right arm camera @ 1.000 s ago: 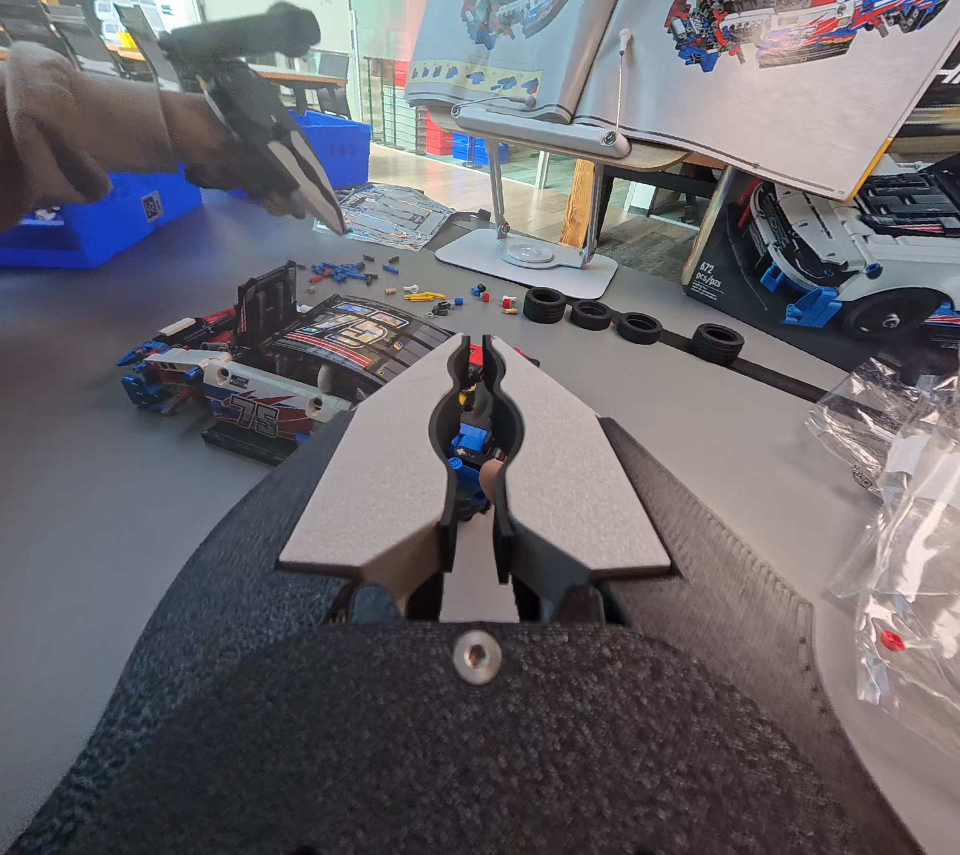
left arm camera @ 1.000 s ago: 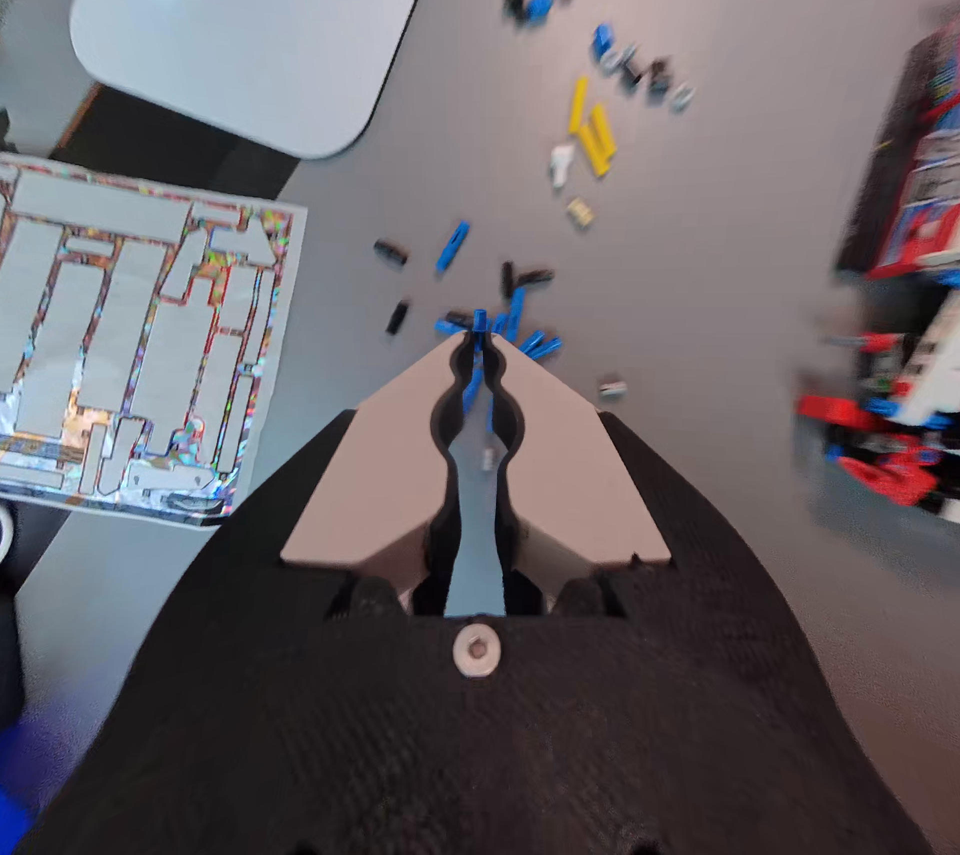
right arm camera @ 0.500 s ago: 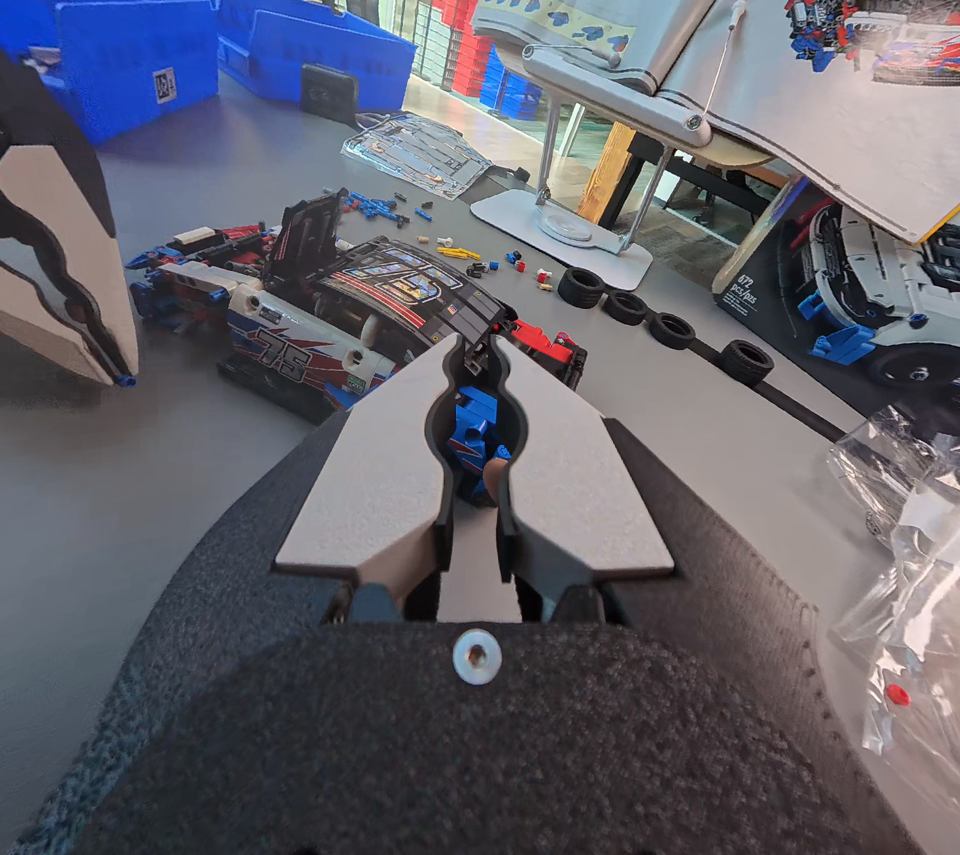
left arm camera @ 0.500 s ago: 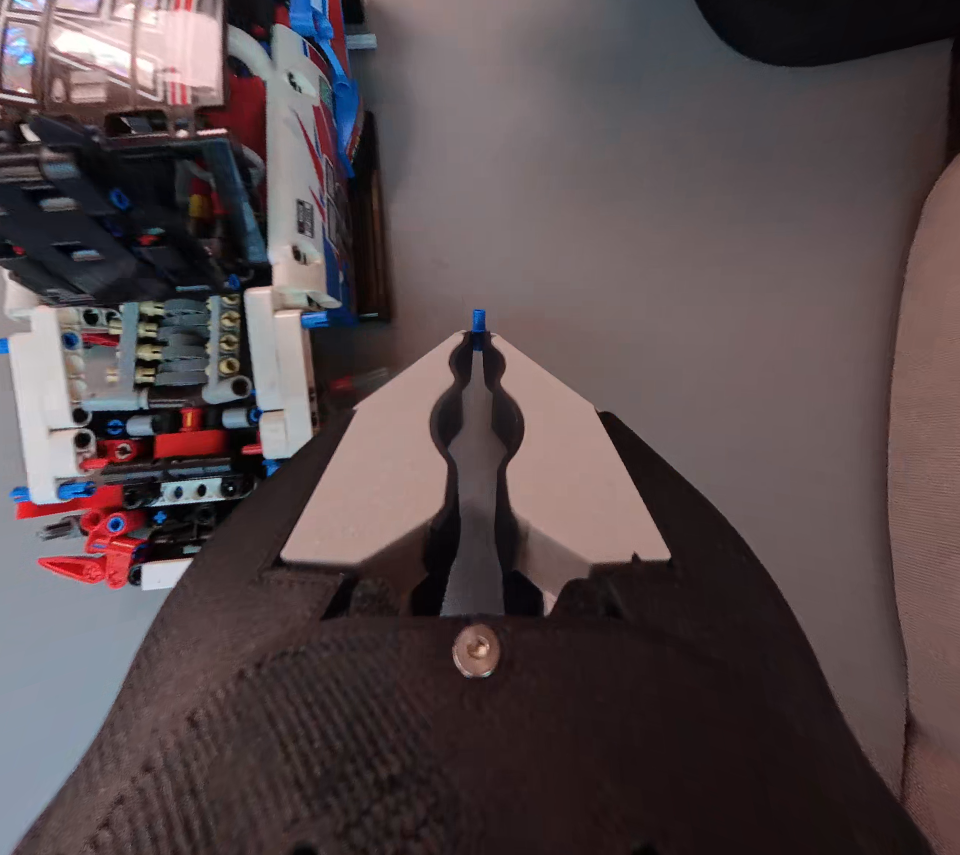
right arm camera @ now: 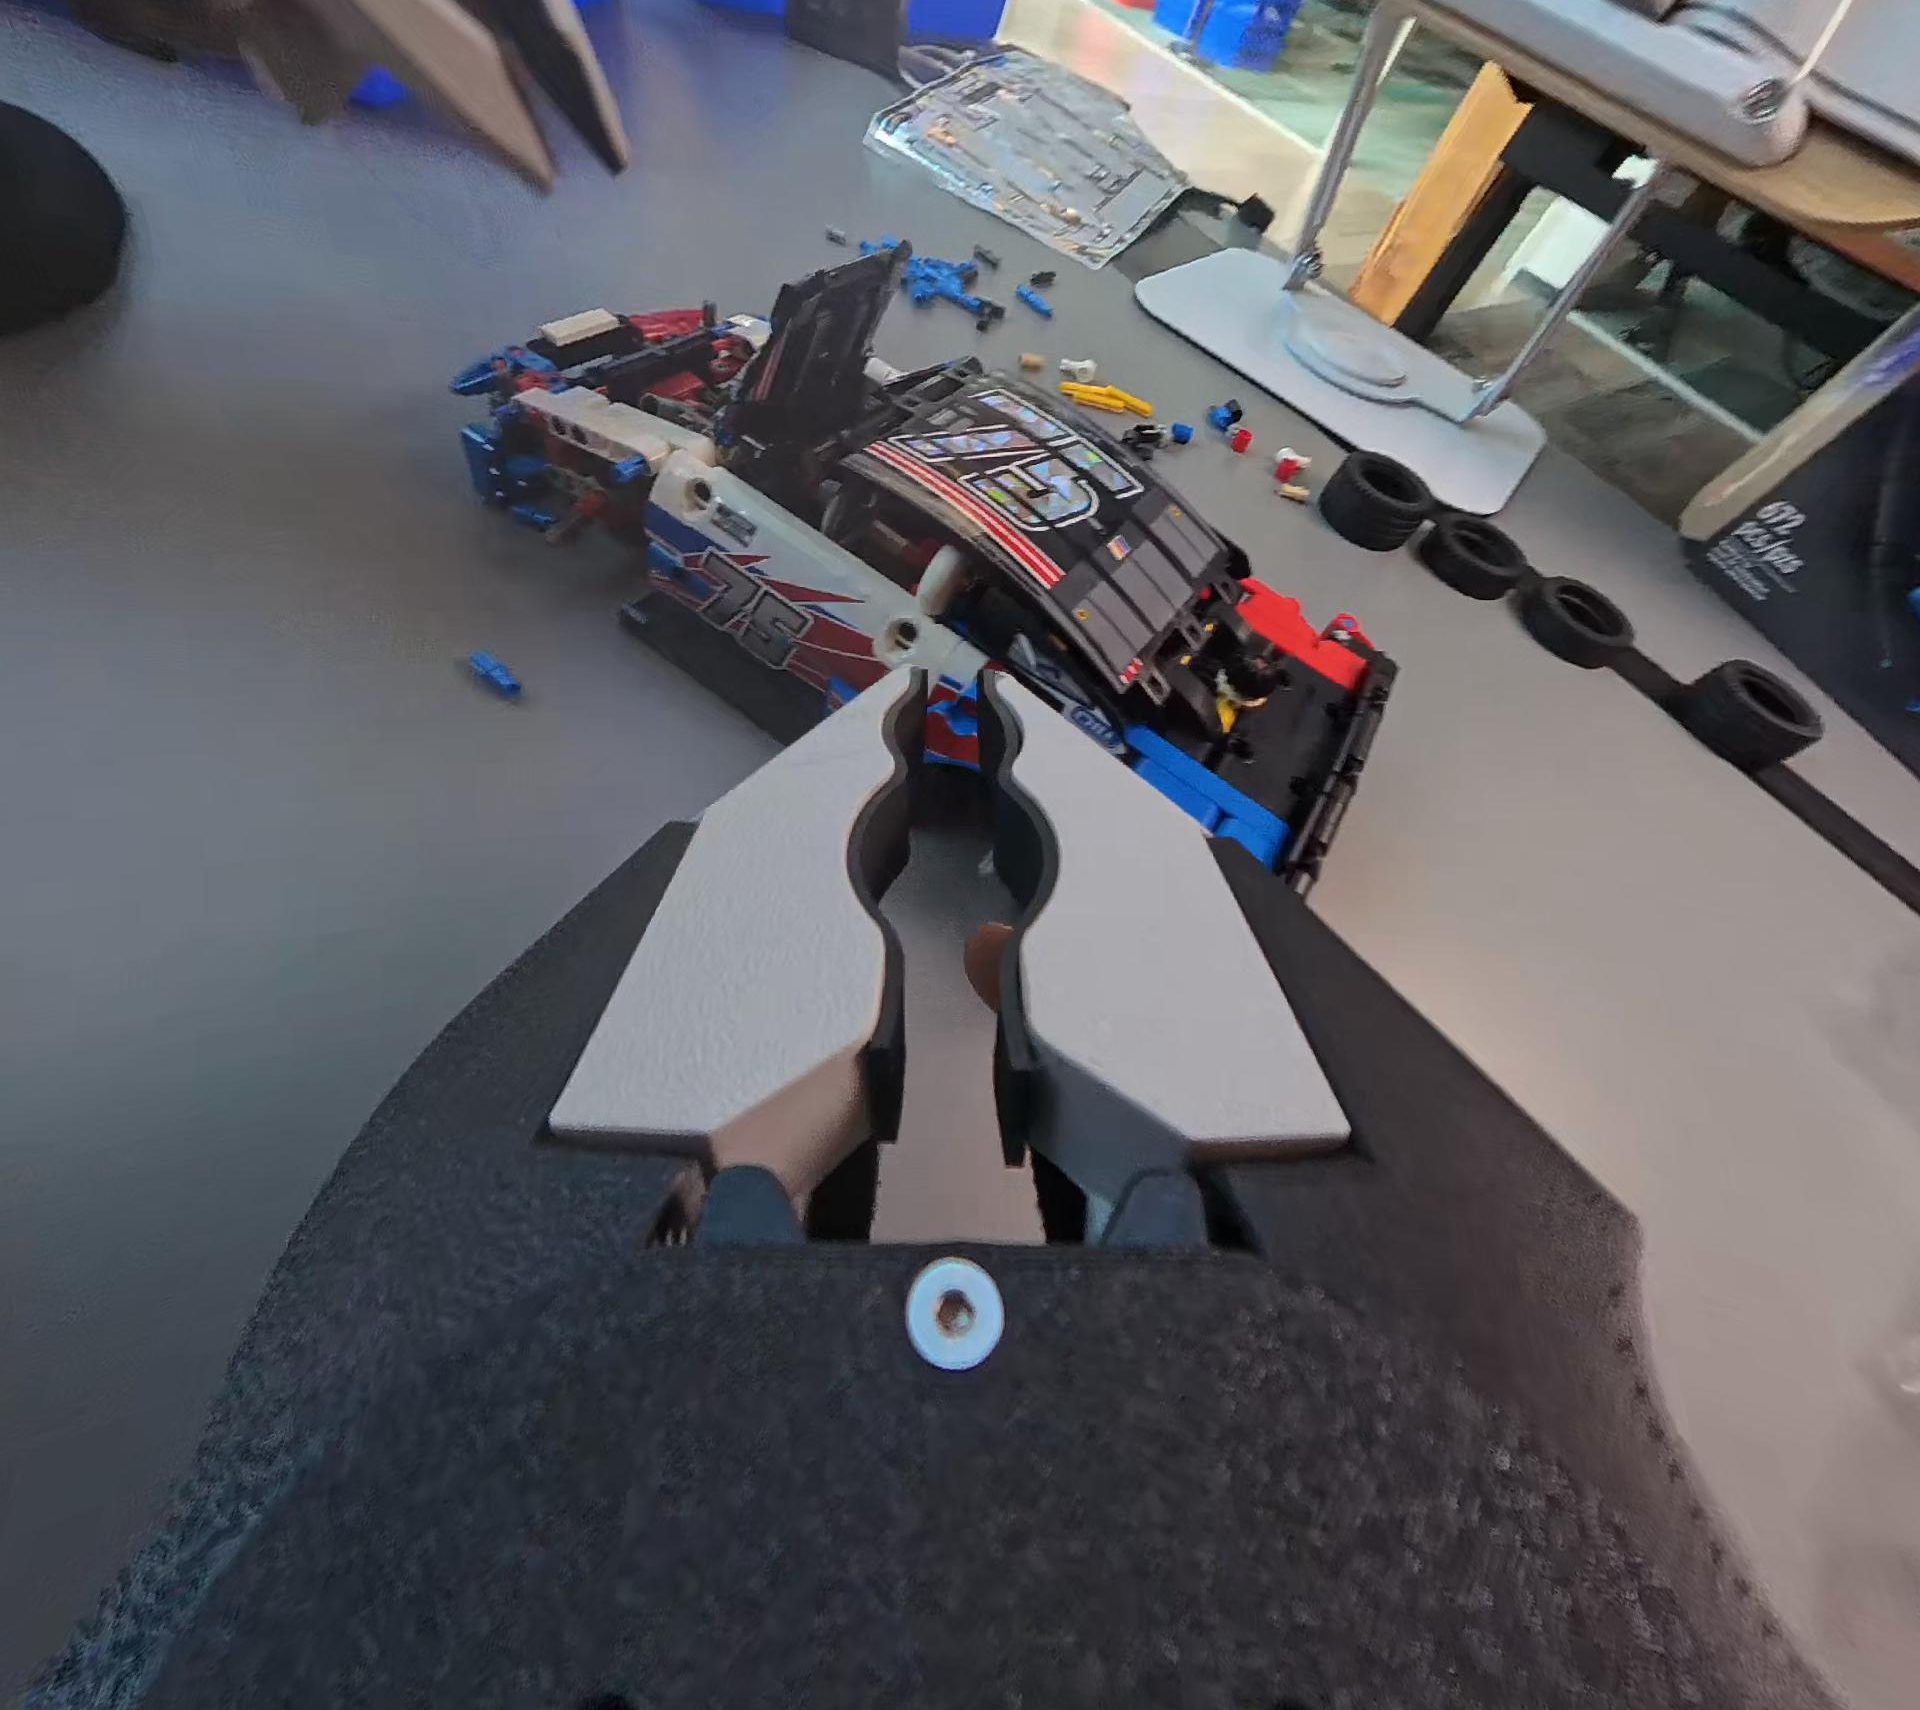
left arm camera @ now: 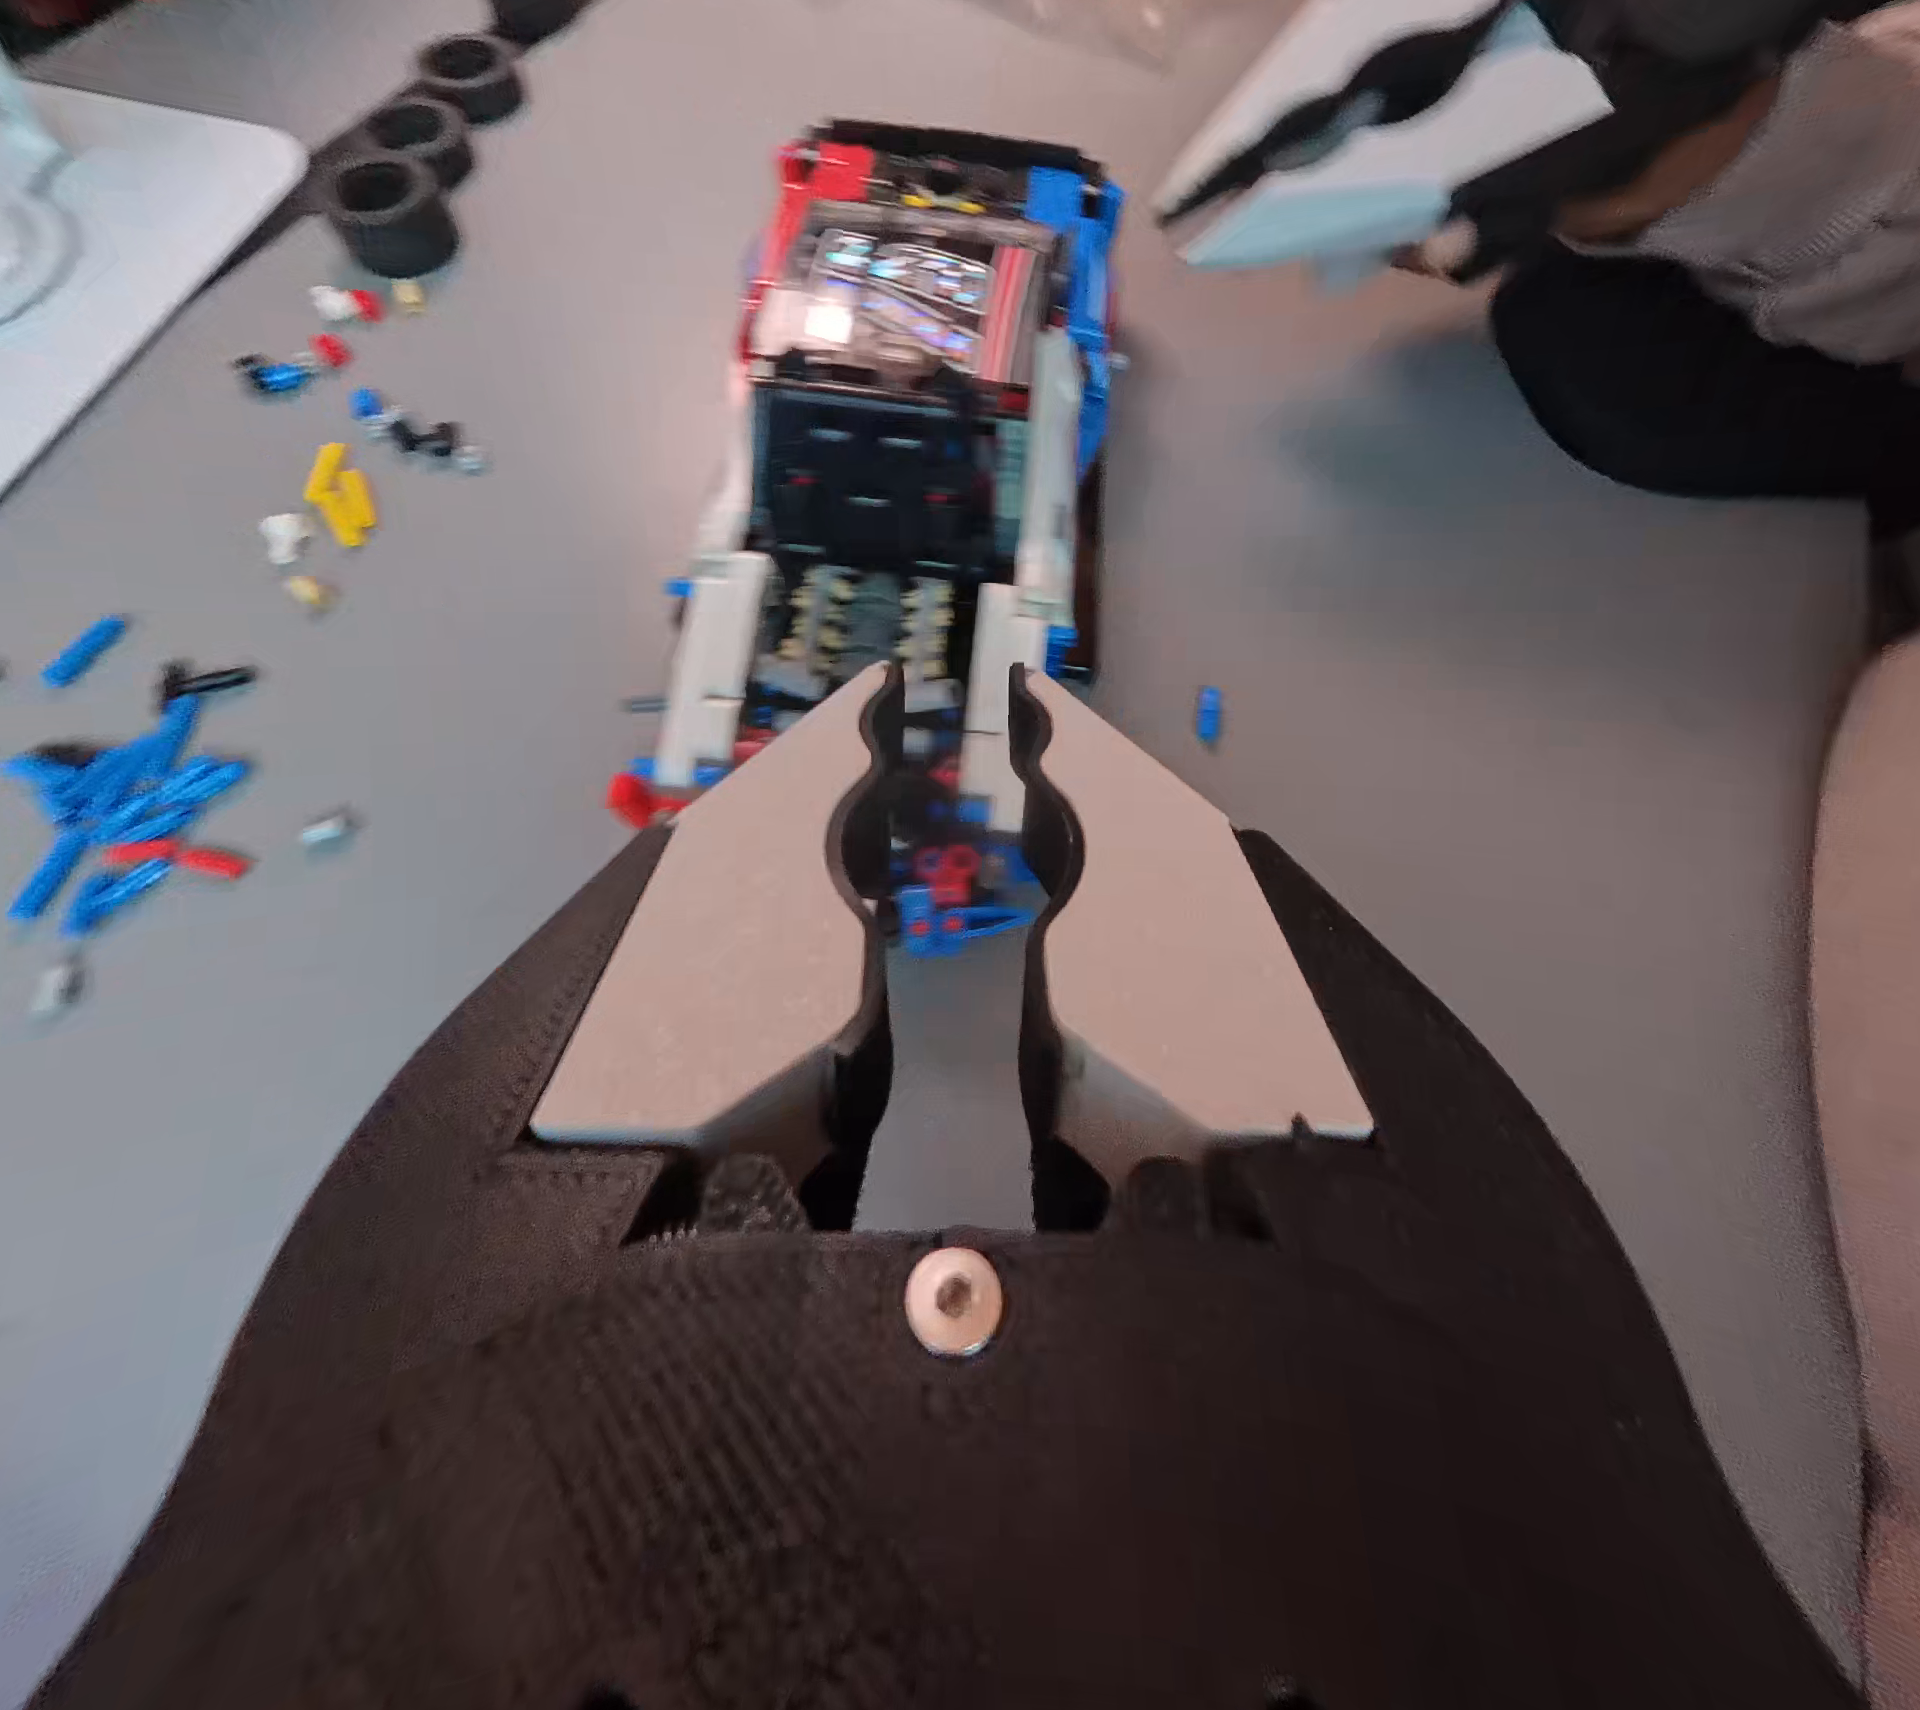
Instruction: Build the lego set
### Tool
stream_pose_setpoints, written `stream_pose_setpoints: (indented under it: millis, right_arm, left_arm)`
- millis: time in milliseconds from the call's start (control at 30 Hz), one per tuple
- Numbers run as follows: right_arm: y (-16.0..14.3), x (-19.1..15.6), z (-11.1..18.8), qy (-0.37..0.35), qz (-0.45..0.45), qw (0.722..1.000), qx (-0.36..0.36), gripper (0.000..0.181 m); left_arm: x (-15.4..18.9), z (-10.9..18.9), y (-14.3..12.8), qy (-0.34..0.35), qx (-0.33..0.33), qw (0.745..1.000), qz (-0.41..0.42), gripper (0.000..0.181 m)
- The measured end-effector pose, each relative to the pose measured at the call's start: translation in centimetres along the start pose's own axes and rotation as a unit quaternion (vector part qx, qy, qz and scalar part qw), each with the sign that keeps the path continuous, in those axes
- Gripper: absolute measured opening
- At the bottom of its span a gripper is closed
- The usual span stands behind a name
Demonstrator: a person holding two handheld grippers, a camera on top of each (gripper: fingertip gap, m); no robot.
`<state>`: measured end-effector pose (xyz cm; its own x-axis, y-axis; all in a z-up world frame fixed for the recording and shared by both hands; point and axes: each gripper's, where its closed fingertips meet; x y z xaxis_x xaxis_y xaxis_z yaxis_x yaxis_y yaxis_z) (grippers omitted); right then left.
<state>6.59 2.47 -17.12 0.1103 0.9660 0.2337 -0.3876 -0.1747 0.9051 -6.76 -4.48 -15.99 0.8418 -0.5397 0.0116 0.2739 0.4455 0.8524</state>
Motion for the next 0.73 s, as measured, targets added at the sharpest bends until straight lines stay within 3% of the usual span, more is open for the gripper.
stream_pose_setpoints:
  millis: [33, 100, 167, 333, 600, 733]
  right_arm:
    - [-0.1, -0.7, -0.3, 0.015, -0.004, 1.000, -0.009, 0.006]
    - [-0.5, -1.8, -1.0, 0.033, 0.000, 0.999, -0.038, 0.006]
    - [-1.5, -1.8, -1.7, 0.031, 0.002, 0.996, -0.079, 0.006]
    - [-3.0, 0.5, -2.6, -0.001, -0.009, 0.993, -0.116, 0.002]
    - [-3.6, 4.6, -3.6, -0.039, 0.007, 0.990, -0.135, 0.006]
    - [-3.2, 3.2, -2.8, 0.000, 0.036, 0.988, -0.150, 0.007]
  left_arm:
    - [-2.6, 0.4, -0.2, 0.023, 0.004, 0.999, 0.028, 0.017]
    - [-6.6, 0.0, -2.1, 0.046, -0.016, 0.994, 0.094, 0.026]
    - [-7.6, -1.2, -3.9, 0.017, -0.031, 0.988, 0.149, 0.034]
    - [-6.0, -3.4, -5.0, -0.052, -0.038, 0.981, 0.183, 0.027]
    - [-5.1, -4.5, -4.8, -0.006, -0.044, 0.984, 0.174, 0.025]
    - [-4.6, -4.4, -4.7, 0.029, -0.052, 0.980, 0.190, 0.024]
Point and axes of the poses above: each gripper's, where its closed fingertips meet, z back along the fingers, y out of its top, x = y × z across the jaws, and after that the axes turned 4 degrees about y, right-handed
